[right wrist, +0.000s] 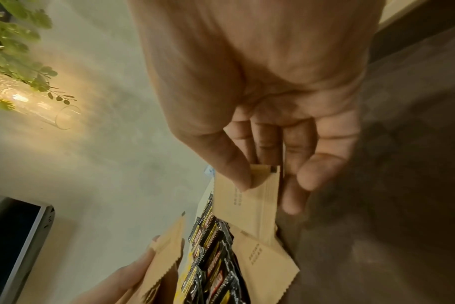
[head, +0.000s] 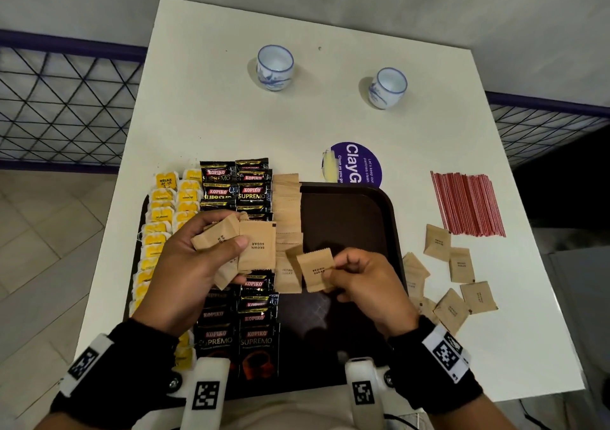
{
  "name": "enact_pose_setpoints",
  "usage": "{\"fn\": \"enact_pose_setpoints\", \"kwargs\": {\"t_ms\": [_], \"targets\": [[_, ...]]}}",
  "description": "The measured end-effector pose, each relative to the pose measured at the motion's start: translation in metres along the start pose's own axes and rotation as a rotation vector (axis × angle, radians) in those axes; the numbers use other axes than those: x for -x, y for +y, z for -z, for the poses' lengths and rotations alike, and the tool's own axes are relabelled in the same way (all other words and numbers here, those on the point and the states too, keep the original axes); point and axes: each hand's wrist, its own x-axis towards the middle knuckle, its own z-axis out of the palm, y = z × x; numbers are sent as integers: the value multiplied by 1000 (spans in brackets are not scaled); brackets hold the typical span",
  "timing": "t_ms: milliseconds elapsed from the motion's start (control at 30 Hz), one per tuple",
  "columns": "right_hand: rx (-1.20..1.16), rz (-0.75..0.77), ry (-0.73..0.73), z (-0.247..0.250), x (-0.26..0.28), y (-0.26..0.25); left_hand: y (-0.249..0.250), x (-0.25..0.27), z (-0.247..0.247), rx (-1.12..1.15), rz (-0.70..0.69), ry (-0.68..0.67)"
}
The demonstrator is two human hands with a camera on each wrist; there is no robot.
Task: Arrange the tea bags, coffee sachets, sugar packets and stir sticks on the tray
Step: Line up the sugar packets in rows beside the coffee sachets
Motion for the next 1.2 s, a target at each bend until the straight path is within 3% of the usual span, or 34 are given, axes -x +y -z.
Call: {"fn": "enact_pose_setpoints", "kwargs": {"t_ms": [300,700,1200], "targets": [[66,-131,-65,-3,-5,13,1,2,4,9,-2,-7],[185,-151,-160,-22,-9,1,0,6,4,18,16,-5],[128,-128,-68,-32,-6,-6,-3,8,2,7,21,-20]]}}
